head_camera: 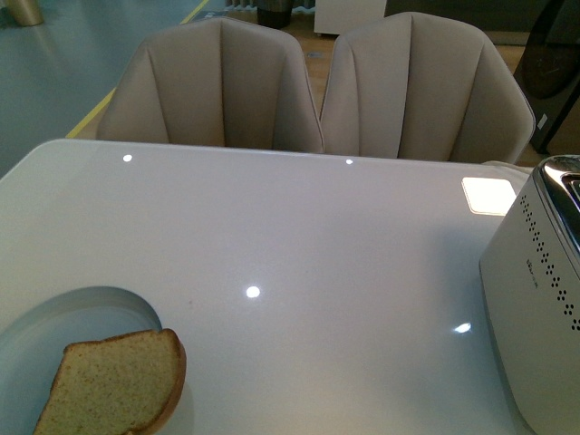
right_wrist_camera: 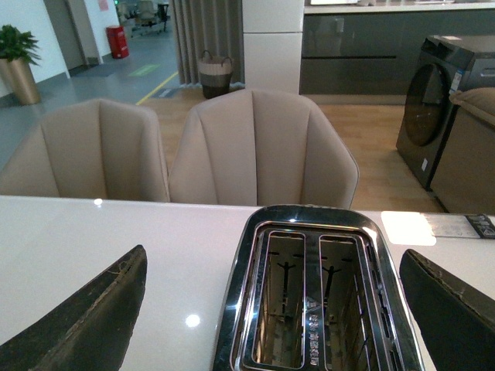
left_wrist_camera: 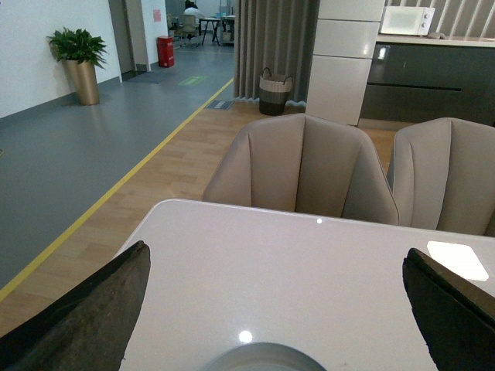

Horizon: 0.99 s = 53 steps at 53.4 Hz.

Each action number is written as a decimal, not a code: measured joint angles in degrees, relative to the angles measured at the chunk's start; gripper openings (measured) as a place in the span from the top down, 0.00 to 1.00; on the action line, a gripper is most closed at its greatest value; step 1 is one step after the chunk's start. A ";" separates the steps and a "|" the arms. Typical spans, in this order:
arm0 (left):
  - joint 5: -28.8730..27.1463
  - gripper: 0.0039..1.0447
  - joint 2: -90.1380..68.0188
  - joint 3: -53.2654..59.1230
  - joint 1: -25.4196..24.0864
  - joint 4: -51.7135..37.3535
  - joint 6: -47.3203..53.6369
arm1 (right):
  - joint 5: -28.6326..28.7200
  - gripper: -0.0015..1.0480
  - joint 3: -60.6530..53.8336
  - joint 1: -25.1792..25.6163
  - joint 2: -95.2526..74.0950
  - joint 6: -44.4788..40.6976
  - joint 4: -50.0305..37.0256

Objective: Left arm holds plate, right arm toasts bread

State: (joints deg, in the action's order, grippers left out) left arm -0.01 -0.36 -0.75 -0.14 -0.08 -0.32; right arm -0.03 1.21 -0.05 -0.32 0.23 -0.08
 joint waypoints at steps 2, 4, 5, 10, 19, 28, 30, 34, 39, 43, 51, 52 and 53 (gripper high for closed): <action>0.00 0.07 0.00 0.00 0.00 0.00 0.00 | 0.00 0.08 0.00 0.00 0.00 0.00 0.00; 0.00 0.07 0.00 0.00 0.00 0.00 -0.02 | 0.00 0.08 0.00 0.00 0.00 0.00 0.00; 0.00 0.07 0.00 0.00 0.00 0.00 0.00 | 0.00 0.08 0.00 0.00 0.00 0.00 0.00; 0.00 0.07 0.00 0.00 0.00 0.00 0.00 | 0.00 0.08 0.00 0.00 0.00 0.00 0.00; 0.00 0.07 0.00 0.00 0.00 0.00 0.00 | 0.00 0.08 0.00 0.00 0.00 0.00 0.00; 0.00 0.07 0.00 0.00 0.00 0.00 0.00 | 0.00 0.08 0.00 0.00 0.00 0.00 0.00; 0.00 0.07 0.00 0.00 0.00 0.00 0.00 | 0.00 0.08 0.00 0.00 0.00 0.00 0.00; 3.91 0.07 -1.62 -1.20 -1.05 3.45 -0.70 | 0.00 0.08 0.00 0.00 0.00 0.00 0.00; 18.34 0.07 -13.40 -8.90 -5.81 20.70 -2.58 | 0.20 0.08 0.00 0.00 0.00 0.00 0.00; 23.85 0.07 -19.58 -10.27 -7.06 27.50 -3.43 | 0.04 0.08 0.00 0.00 0.00 0.00 0.00; 26.23 0.07 -30.34 -11.04 -10.43 18.40 -2.29 | 0.00 0.08 0.00 0.00 0.00 0.00 0.00; 26.38 0.07 -31.19 -11.04 -10.64 17.64 -2.16 | 0.00 0.08 0.00 0.00 0.00 0.00 0.00; 26.91 0.07 -33.18 -11.04 -11.19 15.87 -1.86 | 0.00 0.08 0.00 0.00 0.00 0.00 0.02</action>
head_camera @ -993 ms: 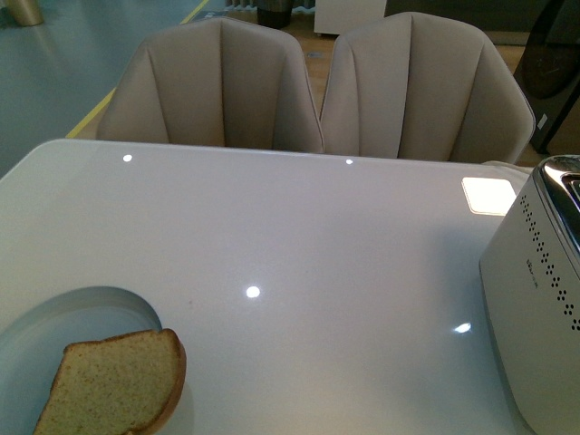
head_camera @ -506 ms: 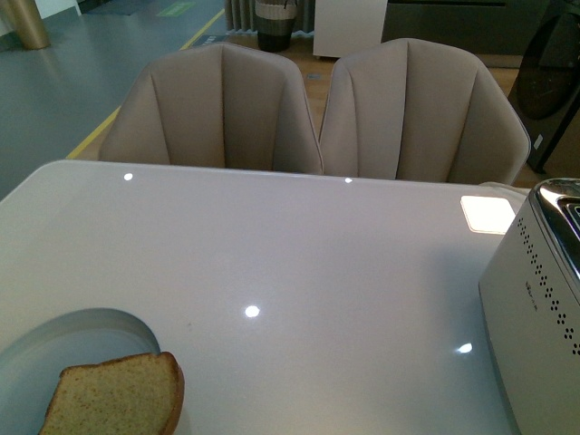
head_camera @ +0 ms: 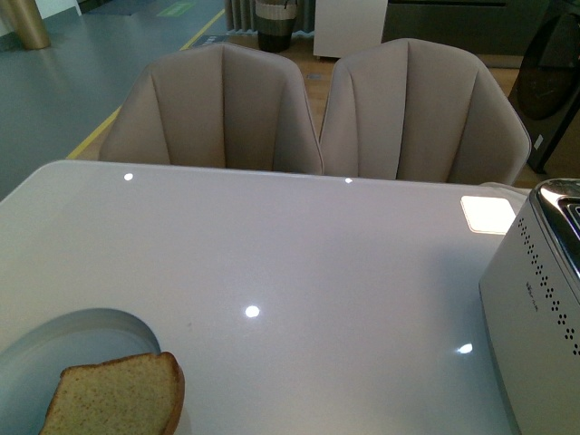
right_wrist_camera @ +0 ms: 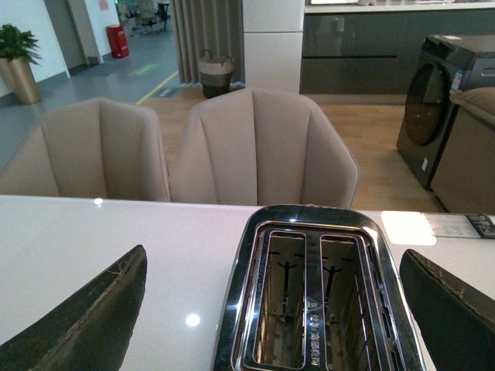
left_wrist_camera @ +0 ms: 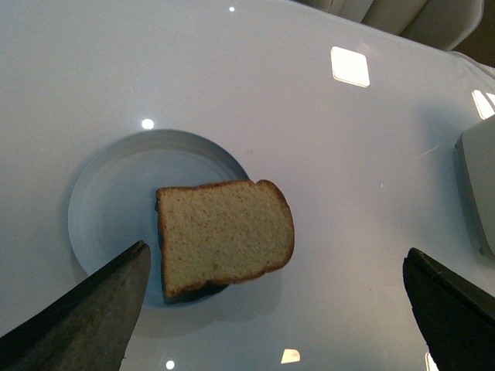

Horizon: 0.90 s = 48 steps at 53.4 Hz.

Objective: Left arm holds plate, right arm toasts bread

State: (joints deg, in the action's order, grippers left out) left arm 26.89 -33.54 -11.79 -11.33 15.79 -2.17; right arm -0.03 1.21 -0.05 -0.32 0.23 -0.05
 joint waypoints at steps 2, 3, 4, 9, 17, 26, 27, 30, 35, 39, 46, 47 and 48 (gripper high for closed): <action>0.39 0.07 -3.21 0.00 -0.74 -2.84 0.66 | 0.00 0.08 0.00 0.00 0.00 0.00 0.00; 0.28 0.07 -5.46 0.00 -1.25 -4.87 1.01 | 0.00 0.08 0.00 0.00 0.00 0.00 0.00; 0.11 0.07 -8.15 0.00 -1.75 -7.34 1.60 | 0.00 0.08 0.00 0.00 0.00 0.00 0.00; -0.66 0.07 -19.61 -0.57 -3.76 -17.59 4.04 | 0.00 0.08 0.00 0.00 0.00 0.00 0.00; -1.86 0.07 -42.47 -4.83 -7.34 -33.79 8.74 | 0.00 0.08 0.00 0.00 0.00 0.00 0.00; -3.50 0.07 -62.23 -10.78 -10.58 -41.27 13.07 | 0.00 0.08 0.00 0.00 0.00 0.00 0.00; -3.56 0.07 -63.43 -11.13 -10.71 -41.51 13.27 | 0.00 0.08 0.00 0.00 0.00 0.00 0.00; -3.69 0.07 -68.87 -12.87 -11.21 -42.14 14.10 | 0.00 0.08 0.00 0.00 0.00 0.00 0.00; -3.39 0.07 -75.58 -15.15 -11.76 -42.47 15.17 | 0.00 0.08 0.00 0.00 0.00 0.00 0.00; -3.10 0.07 -81.00 -17.40 -12.04 -42.66 16.44 | 0.00 0.08 0.00 0.00 0.00 0.00 0.00; -3.74 0.07 -85.90 -19.17 -11.98 -42.93 17.35 | 0.00 0.08 0.00 0.00 0.00 0.00 0.00; -3.87 0.07 -86.53 -19.32 -11.93 -43.01 17.35 | 0.00 0.08 0.00 0.00 0.00 0.00 0.00; -4.00 0.07 -86.82 -19.39 -11.91 -43.10 17.35 | 0.00 0.08 0.00 0.00 0.00 0.00 0.00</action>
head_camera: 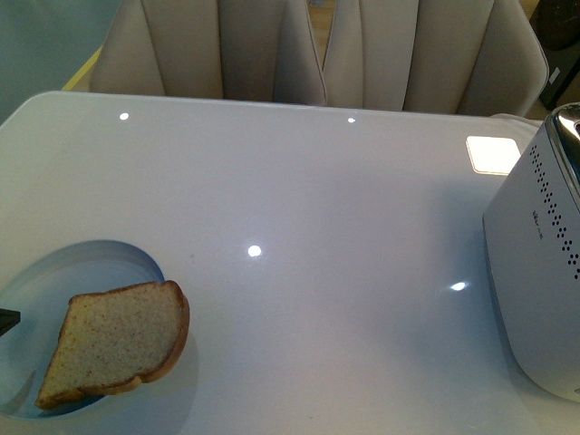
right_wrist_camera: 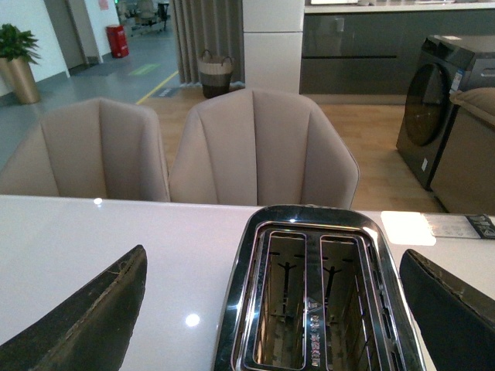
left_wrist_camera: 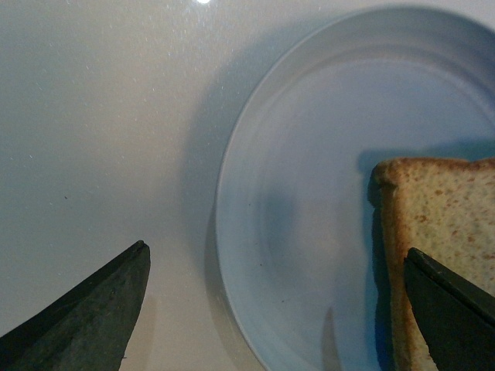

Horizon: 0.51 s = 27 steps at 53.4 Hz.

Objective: Left arm holds plate, right arm toasts bread

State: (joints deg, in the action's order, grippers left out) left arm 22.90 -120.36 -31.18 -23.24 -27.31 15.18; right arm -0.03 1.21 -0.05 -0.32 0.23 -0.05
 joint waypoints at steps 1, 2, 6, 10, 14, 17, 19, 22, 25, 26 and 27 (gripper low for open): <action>-0.13 0.07 -0.52 -0.09 0.04 -0.13 0.00 | 0.00 0.08 0.00 0.00 0.00 0.00 0.00; -0.17 0.07 -0.98 -0.24 0.11 -0.20 -0.02 | 0.00 0.08 0.00 0.00 0.00 0.00 0.00; -0.44 0.07 -2.32 -0.68 0.31 -0.48 -0.04 | 0.00 0.08 0.00 0.00 0.00 0.00 0.00; -0.83 0.07 -3.61 -1.27 0.76 -0.57 -0.04 | 0.00 0.08 0.00 0.00 0.00 0.00 0.00; -1.42 0.07 -5.35 -2.01 1.66 -0.57 -0.39 | 0.00 0.08 0.00 0.00 0.00 0.00 0.00; -1.75 0.07 -6.62 -2.69 2.38 -0.46 -1.14 | 0.00 0.08 0.00 0.00 0.00 0.00 0.00; -1.75 0.11 -7.21 -3.04 2.75 -0.22 -1.57 | 0.00 0.08 0.00 0.00 0.00 0.00 0.00; -1.79 0.19 -7.74 -3.41 3.13 0.26 -2.03 | 0.00 0.08 0.00 0.00 0.00 0.00 0.00; -1.79 0.26 -8.09 -3.67 3.34 0.72 -2.49 | 0.00 0.08 0.00 0.00 0.00 0.00 0.00; -1.79 0.30 -8.26 -3.80 3.39 0.96 -2.67 | 0.00 0.08 0.00 0.00 0.00 -0.02 0.00; -1.79 0.31 -8.31 -3.85 3.41 1.11 -2.78 | 0.00 0.08 0.00 0.00 0.00 0.00 0.00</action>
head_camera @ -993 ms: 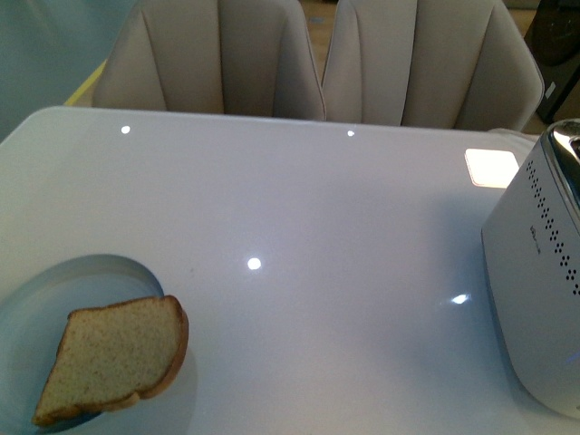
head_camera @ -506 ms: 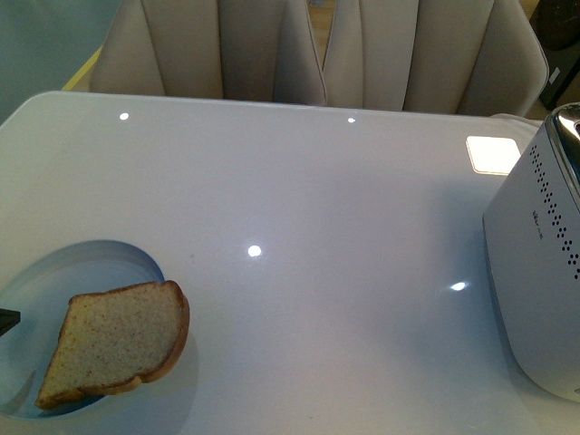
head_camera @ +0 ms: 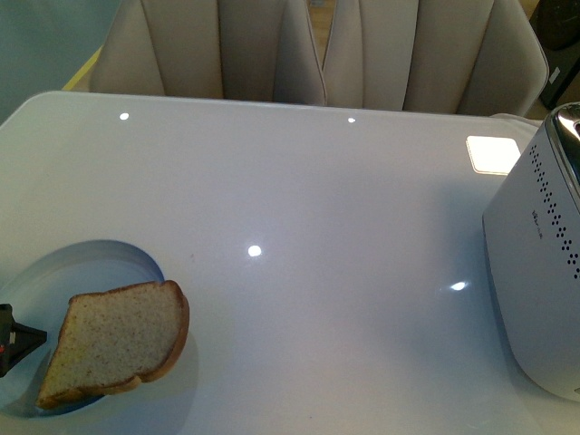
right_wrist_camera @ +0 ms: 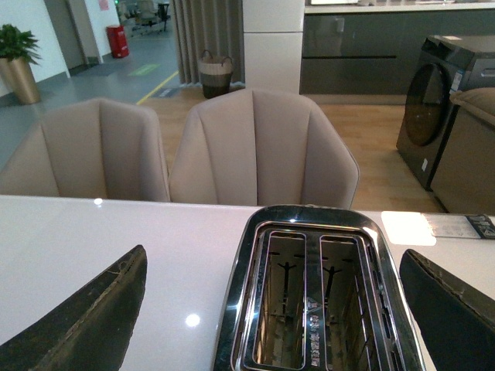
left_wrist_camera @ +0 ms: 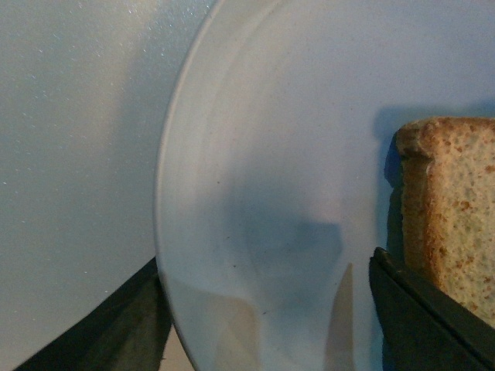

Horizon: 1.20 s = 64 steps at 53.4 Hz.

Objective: Left arm holds plate, right arm toasts bread

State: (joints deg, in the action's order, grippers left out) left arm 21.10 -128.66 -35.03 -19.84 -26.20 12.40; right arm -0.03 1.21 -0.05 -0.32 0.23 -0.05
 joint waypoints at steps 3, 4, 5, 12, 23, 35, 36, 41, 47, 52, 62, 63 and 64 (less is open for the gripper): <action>-0.11 0.40 -0.17 -0.24 0.09 0.61 -0.42 | 0.00 0.08 0.00 0.00 0.00 0.00 0.00; -0.11 0.42 -0.22 -0.31 0.09 0.74 -0.50 | 0.00 0.08 0.00 0.00 0.00 0.00 0.00; -0.07 0.45 -0.26 -0.46 0.09 1.01 -0.76 | 0.00 0.08 0.00 0.00 0.00 0.00 0.00; 0.96 0.64 -0.52 -1.18 -0.11 2.62 -2.64 | 0.00 0.08 0.00 0.00 0.00 0.00 0.00; 4.85 0.98 -0.44 -1.57 -0.98 5.16 -7.48 | 0.00 0.08 0.00 0.00 0.00 0.00 0.00; 8.39 0.97 4.48 -1.66 -1.77 7.96 -12.94 | 0.00 0.08 0.00 0.00 0.00 0.00 0.00; 8.66 0.97 5.20 -1.66 -1.79 8.35 -13.49 | 0.00 0.08 0.00 0.00 0.00 0.00 0.00; 10.03 0.97 8.63 -1.62 -1.79 10.01 -15.69 | 0.00 0.08 0.00 0.00 0.00 0.00 0.00; 10.82 0.97 12.90 -1.49 -1.07 11.89 -17.88 | 0.00 0.08 0.00 0.00 0.00 0.00 0.00; 10.86 0.97 17.27 -1.46 0.26 14.16 -20.31 | 0.00 0.08 0.00 0.00 0.00 0.00 0.00; 9.60 0.97 25.86 -1.73 5.05 18.75 -26.34 | 0.00 0.08 0.00 0.00 0.00 0.00 0.00; 9.18 0.97 27.12 -1.90 6.19 19.34 -27.56 | 0.00 0.08 0.00 0.00 0.00 0.00 0.00; 9.01 0.97 27.96 -2.03 6.97 19.71 -28.46 | 0.00 0.08 0.00 0.00 0.00 0.00 0.00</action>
State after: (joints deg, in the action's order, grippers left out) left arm 30.11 -100.71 -37.06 -12.86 -6.48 -16.05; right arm -0.03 1.21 -0.05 -0.32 0.23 -0.05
